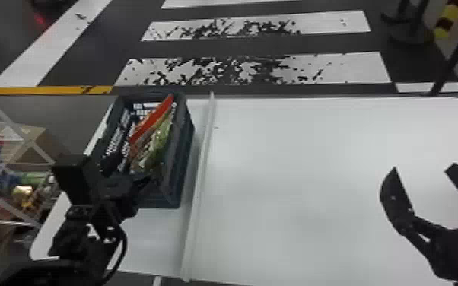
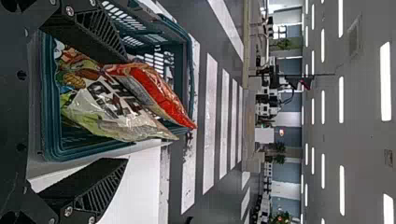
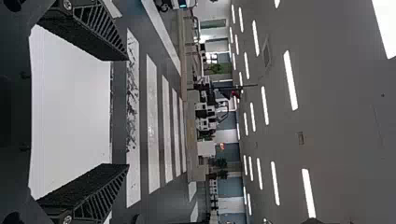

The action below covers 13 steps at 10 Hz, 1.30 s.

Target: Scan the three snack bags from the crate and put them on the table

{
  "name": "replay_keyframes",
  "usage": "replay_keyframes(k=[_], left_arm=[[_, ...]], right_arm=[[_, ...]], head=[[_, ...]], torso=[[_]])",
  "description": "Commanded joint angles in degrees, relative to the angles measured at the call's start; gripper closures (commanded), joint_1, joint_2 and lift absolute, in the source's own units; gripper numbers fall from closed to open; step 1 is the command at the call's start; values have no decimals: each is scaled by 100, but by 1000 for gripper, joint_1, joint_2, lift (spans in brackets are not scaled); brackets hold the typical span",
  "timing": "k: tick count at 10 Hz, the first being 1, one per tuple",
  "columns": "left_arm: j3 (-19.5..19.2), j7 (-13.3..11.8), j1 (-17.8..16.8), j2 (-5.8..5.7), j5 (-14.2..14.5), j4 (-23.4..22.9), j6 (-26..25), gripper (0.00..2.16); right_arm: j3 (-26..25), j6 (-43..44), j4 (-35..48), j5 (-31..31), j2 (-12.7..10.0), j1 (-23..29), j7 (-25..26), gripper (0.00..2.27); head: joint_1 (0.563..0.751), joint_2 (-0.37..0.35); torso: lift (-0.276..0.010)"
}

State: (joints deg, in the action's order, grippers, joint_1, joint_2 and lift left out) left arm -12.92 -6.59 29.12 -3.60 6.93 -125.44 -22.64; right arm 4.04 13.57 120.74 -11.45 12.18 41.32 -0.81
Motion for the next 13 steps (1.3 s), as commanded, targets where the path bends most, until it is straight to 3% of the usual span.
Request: replay_keyframes(k=[1, 2, 3, 5, 6, 7, 8, 10, 13], left_arm=[[0, -9, -56, 0, 10, 37, -17, 225], [0, -36, -65, 0, 10, 37, -52, 323], [0, -97, -65, 0, -8, 37, -210, 640], [-44, -150, -56, 0, 10, 2, -527, 782], [-62, -79, -21, 9, 54, -51, -509, 1258], [-123, -71, 23, 9, 151, -121, -492, 1261], [-123, -53, 85, 18, 168, -218, -439, 1396], [-132, 35, 313, 26, 221, -508, -52, 1443], [-211, 114, 893, 44, 265, -1695, 264, 1440]], right_arm=[[-8, 35, -15, 3, 12, -1, 45, 63], [-8, 88, -33, 3, 21, -1, 63, 60], [-8, 105, -33, -6, 21, -1, 63, 60], [-8, 176, -24, -15, 30, 7, 72, 60], [-8, 211, -24, -15, 21, 25, 81, 60], [1, 264, -24, -6, 21, 34, 81, 60], [1, 281, -15, -6, 3, 51, 81, 60], [1, 352, -24, -6, 3, 69, 81, 60], [1, 492, -15, -6, -14, 78, 186, 60]], head=[[695, 168], [695, 167], [695, 163], [695, 157], [695, 158], [695, 161], [695, 165], [695, 169], [695, 164]], torso=[[-94], [-94], [-94], [-94], [-94], [-94], [-94], [-94], [-94]])
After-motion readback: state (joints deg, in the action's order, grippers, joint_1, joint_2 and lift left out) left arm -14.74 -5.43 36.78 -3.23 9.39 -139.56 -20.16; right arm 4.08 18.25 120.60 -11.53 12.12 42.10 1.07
